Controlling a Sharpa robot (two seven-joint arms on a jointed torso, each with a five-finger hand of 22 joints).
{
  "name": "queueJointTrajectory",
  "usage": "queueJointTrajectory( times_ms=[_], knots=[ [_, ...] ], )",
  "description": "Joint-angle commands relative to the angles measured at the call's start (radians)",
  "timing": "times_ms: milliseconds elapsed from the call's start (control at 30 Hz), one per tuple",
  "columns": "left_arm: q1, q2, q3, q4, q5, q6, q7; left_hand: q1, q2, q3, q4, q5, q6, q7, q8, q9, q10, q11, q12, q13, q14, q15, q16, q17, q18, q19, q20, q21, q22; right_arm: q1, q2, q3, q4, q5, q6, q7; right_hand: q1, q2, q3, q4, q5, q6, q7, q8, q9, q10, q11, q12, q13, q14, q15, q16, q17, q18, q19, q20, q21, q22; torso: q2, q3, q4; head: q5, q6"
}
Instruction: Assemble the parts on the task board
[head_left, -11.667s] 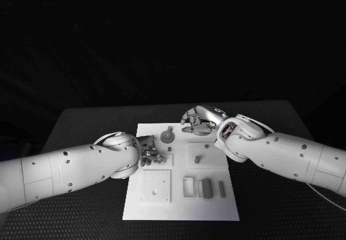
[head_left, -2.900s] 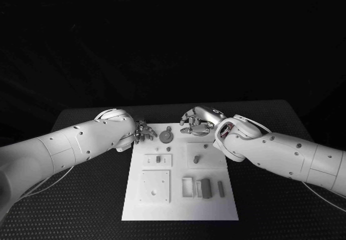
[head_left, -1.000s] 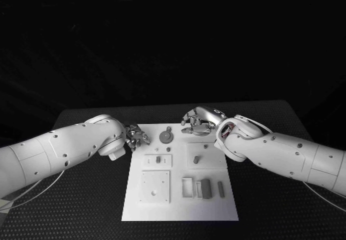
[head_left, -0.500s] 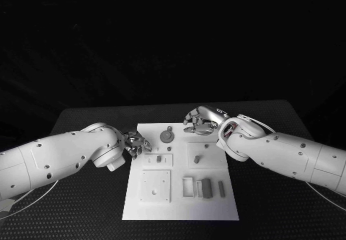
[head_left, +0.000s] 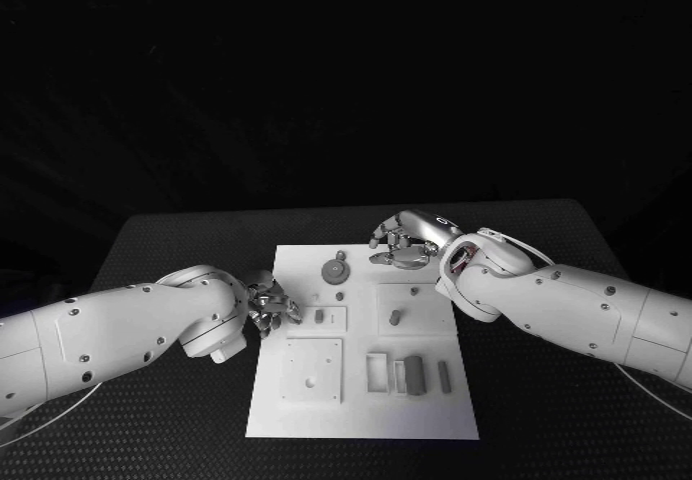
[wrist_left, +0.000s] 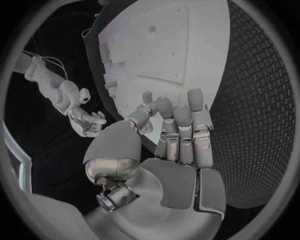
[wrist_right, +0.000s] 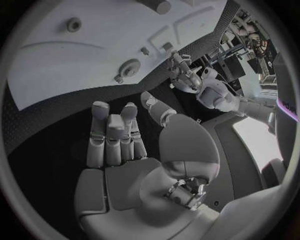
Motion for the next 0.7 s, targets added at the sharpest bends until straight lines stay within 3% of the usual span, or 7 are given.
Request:
queueJointTrajectory(
  times_ms=[33, 367, 700],
  knots=[
    [-0.002, 0.004, -0.001, 0.003, -0.048, -0.015, -0.007, 0.006, 0.008, 0.003, -0.003, 0.004, 0.116, -0.015, 0.001, 0.001, 0.007, 0.0, 0.002, -0.001, 0.007, -0.001, 0.003, -0.001, -0.015, 0.006, 0.0, 0.003, 0.023, 0.0, -0.001, 0.0, 0.002, -0.002, 0.01, -0.002, -0.01, 0.003, -0.001, 0.006, 0.004, -0.003, 0.007, -0.006, 0.002, -0.01, 0.0, -0.001, 0.001, 0.004, 0.0, -0.004, 0.001, 0.015, 0.001, -0.008, -0.004, 0.014, 0.001, 0.0008, -0.0009, -0.001, 0.001],
    [-0.011, 0.011, -0.002, 0.004, -0.122, -0.05, -0.003, 0.005, 0.006, 0.003, -0.003, 0.005, 0.117, -0.015, 0.002, 0.0, 0.009, -0.001, 0.002, -0.002, 0.009, -0.001, 0.003, -0.001, -0.015, 0.008, -0.001, 0.005, 0.023, 0.0, -0.001, 0.0, 0.003, -0.002, 0.013, -0.002, -0.011, 0.004, -0.001, 0.008, 0.004, -0.004, 0.007, -0.007, 0.002, -0.01, 0.001, -0.001, 0.001, 0.004, 0.0, -0.004, 0.002, 0.015, 0.001, -0.008, -0.004, 0.014, 0.002, 0.0015, -0.0016, -0.003, -0.001],
    [-0.014, 0.017, -0.001, 0.0, -0.123, -0.049, -0.007, 0.004, 0.005, 0.004, -0.002, 0.006, 0.12, -0.017, 0.003, 0.0, 0.013, -0.002, 0.001, -0.002, 0.013, -0.002, 0.004, -0.001, -0.015, 0.01, -0.002, 0.008, 0.023, 0.0, -0.001, 0.0, 0.003, -0.002, 0.013, -0.002, -0.012, 0.004, -0.001, 0.01, 0.004, -0.004, 0.007, -0.007, 0.002, -0.01, 0.001, -0.001, 0.0, 0.004, 0.0, -0.004, 0.002, 0.015, 0.0, -0.008, -0.004, 0.014, 0.002, 0.0015, -0.0014, -0.004, -0.002]
  ],
)
